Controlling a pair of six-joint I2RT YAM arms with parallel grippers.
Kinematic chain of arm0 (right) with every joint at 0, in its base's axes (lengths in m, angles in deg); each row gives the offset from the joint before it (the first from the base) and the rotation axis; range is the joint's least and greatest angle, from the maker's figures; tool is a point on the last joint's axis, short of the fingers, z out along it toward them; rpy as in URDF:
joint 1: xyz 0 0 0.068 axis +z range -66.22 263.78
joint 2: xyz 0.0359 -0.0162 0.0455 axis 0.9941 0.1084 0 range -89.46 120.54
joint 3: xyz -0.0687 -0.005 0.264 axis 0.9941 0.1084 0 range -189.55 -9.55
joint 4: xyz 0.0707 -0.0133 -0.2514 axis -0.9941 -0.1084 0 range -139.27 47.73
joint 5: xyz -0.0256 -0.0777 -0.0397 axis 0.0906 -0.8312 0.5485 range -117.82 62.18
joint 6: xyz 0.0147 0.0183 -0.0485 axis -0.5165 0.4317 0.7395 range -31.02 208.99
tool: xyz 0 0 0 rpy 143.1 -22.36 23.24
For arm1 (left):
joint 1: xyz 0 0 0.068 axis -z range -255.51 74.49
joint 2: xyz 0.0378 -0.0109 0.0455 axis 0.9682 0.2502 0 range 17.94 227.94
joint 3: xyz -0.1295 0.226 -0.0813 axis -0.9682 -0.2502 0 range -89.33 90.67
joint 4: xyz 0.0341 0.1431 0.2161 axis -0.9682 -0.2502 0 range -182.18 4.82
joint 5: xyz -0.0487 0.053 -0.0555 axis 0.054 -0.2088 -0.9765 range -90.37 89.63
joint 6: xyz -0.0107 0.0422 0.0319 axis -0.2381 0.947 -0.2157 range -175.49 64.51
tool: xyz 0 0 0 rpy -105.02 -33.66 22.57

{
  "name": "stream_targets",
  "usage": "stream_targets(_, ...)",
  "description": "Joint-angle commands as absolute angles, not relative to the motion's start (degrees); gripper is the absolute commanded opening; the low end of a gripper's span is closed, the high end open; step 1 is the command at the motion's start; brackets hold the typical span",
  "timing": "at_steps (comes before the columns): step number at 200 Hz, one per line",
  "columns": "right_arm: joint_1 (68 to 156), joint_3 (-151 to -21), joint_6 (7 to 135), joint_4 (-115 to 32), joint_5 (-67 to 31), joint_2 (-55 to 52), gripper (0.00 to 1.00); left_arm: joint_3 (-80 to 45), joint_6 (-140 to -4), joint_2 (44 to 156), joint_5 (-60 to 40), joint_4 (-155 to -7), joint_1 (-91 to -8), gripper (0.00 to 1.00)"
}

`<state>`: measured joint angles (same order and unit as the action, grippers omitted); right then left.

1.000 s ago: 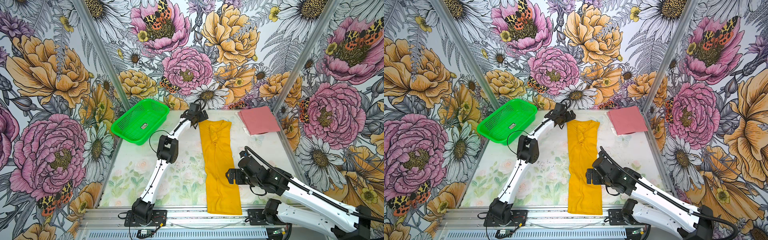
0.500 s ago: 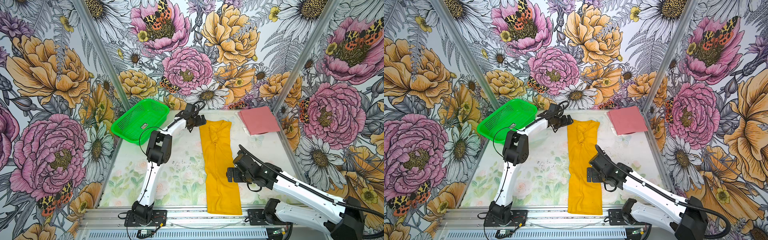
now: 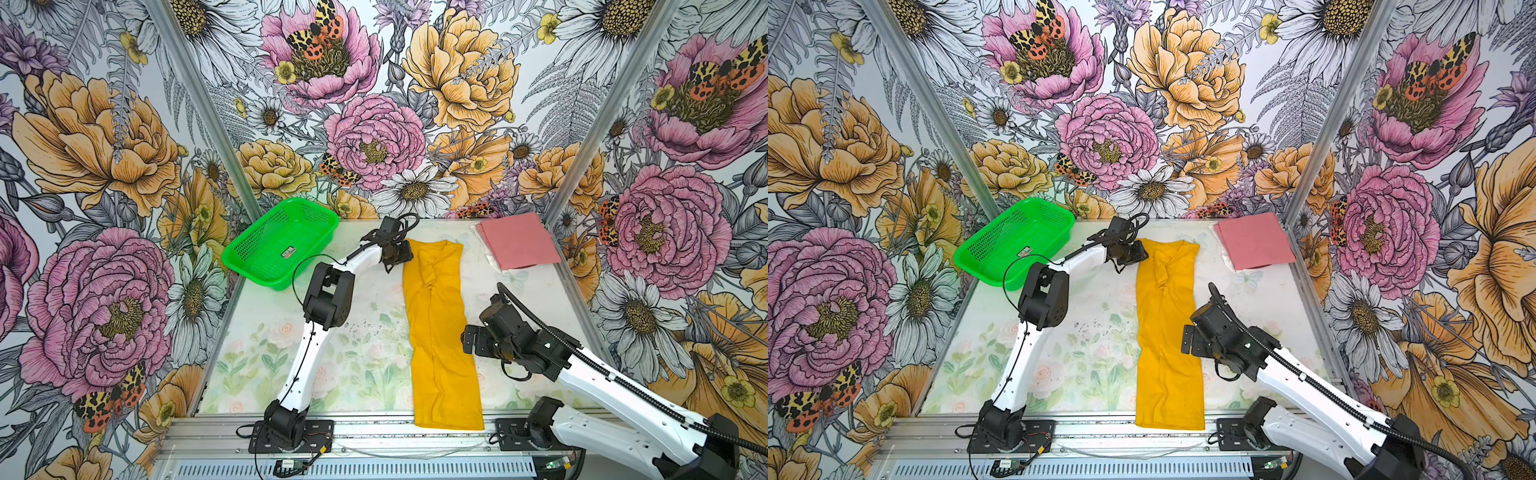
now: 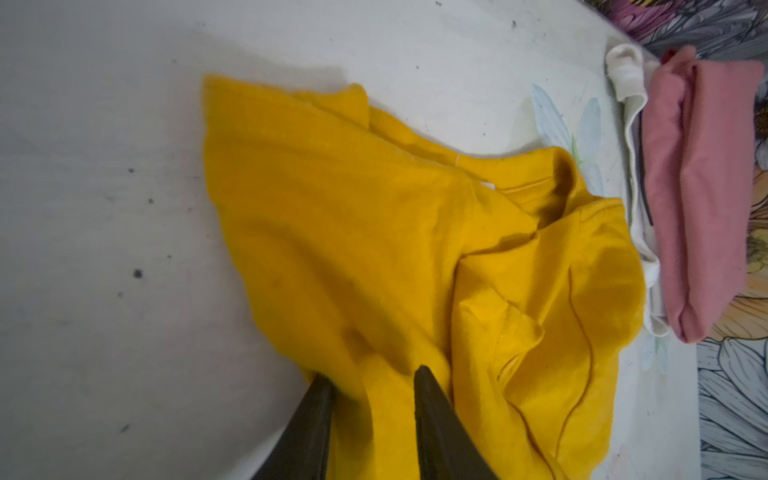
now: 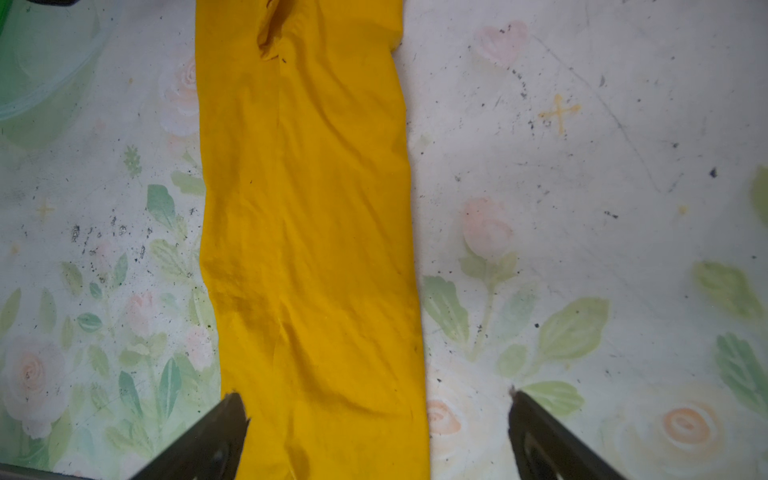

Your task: Fold and stack the t-shirts

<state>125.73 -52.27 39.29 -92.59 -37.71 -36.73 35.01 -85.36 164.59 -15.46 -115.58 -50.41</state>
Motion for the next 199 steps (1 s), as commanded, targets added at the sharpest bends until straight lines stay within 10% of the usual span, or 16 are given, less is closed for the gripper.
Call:
stream_targets(1,125.3,-52.6,38.9,-91.3,-38.8,-36.8,0.99,39.4,-86.2,168.9,-14.1,-116.5,-51.8,0.17)
stream_targets(21,125.2,-52.3,39.1,-90.9,-38.5,-36.2,1.00,43.3,-86.9,171.5,-11.9,-116.5,-53.4,0.00)
stream_targets(89,125.1,-48.2,40.6,-85.2,-33.6,-33.9,1.00,63.2,-89.1,182.2,-12.2,-116.0,-60.9,0.00)
stream_targets(113,125.2,-47.5,41.6,-82.3,-31.4,-31.1,1.00,61.6,-91.8,181.9,-23.4,-108.2,-63.3,0.98)
stream_targets(199,125.0,-42.7,39.8,-75.7,-28.6,-28.4,0.98,-4.3,-86.7,137.2,-22.5,-100.1,-60.6,0.99)
